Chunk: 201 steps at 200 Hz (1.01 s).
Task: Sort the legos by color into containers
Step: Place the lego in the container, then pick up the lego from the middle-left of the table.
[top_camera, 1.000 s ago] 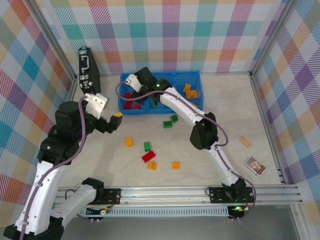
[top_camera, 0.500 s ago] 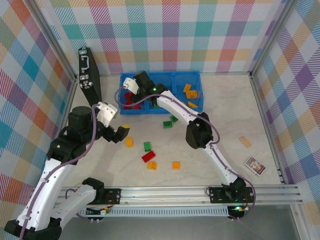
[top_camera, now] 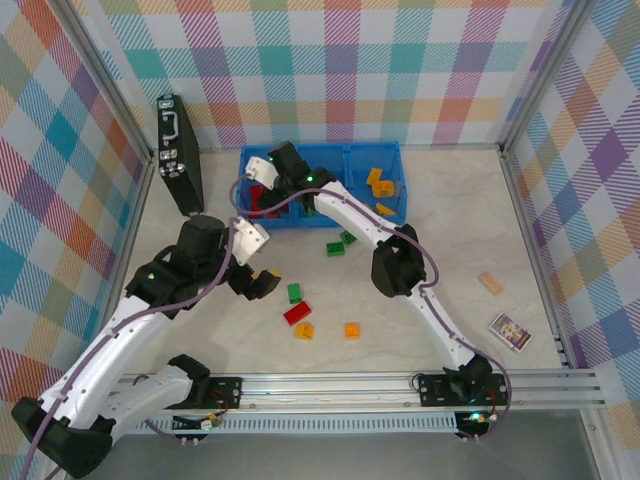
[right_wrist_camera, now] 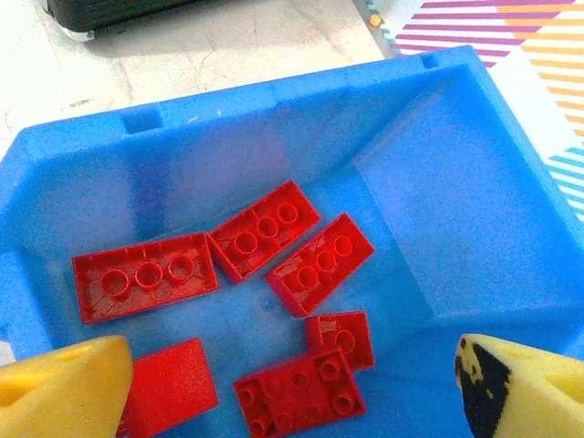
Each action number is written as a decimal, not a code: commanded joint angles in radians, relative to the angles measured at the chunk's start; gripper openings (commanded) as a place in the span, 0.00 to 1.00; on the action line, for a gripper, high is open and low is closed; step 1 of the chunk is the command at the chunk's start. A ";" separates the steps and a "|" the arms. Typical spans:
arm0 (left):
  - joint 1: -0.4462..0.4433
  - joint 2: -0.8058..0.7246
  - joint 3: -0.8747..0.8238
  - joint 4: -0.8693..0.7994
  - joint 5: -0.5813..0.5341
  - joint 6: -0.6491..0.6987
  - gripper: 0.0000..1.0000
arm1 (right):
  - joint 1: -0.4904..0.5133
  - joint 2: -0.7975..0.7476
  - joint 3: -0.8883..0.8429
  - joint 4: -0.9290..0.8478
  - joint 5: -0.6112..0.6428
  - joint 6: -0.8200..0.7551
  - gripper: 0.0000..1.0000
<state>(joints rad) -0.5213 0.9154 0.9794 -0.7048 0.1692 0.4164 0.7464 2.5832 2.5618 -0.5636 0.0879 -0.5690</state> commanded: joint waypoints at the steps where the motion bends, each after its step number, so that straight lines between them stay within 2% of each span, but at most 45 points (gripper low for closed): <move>1: -0.054 0.062 -0.036 0.006 -0.065 -0.014 1.00 | -0.035 -0.144 0.018 0.001 -0.042 0.013 0.92; 16: -0.085 0.123 -0.051 0.017 -0.099 -0.042 1.00 | -0.051 -0.206 -0.005 -0.002 -0.042 0.026 0.93; 53: -0.108 0.273 -0.051 0.042 -0.069 -0.114 1.00 | -0.087 -0.403 -0.114 -0.016 -0.045 0.079 0.95; 97: -0.191 0.479 -0.013 0.018 -0.178 -0.269 0.88 | -0.124 -0.661 -0.418 0.068 -0.055 0.147 0.97; 143: -0.287 0.547 -0.075 0.110 -0.220 -0.387 0.87 | -0.147 -0.860 -0.738 0.184 -0.053 0.211 0.99; 163: -0.324 0.576 -0.060 0.087 -0.264 -0.402 0.85 | -0.153 -0.905 -0.806 0.194 -0.041 0.222 0.99; 201: -0.354 0.615 -0.041 0.070 -0.280 -0.435 0.80 | -0.156 -0.959 -0.875 0.206 -0.011 0.231 0.99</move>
<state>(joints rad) -0.8558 1.5112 0.9253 -0.6220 -0.0769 0.0330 0.5957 1.7073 1.7020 -0.4194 0.0624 -0.3691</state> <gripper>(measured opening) 0.816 0.987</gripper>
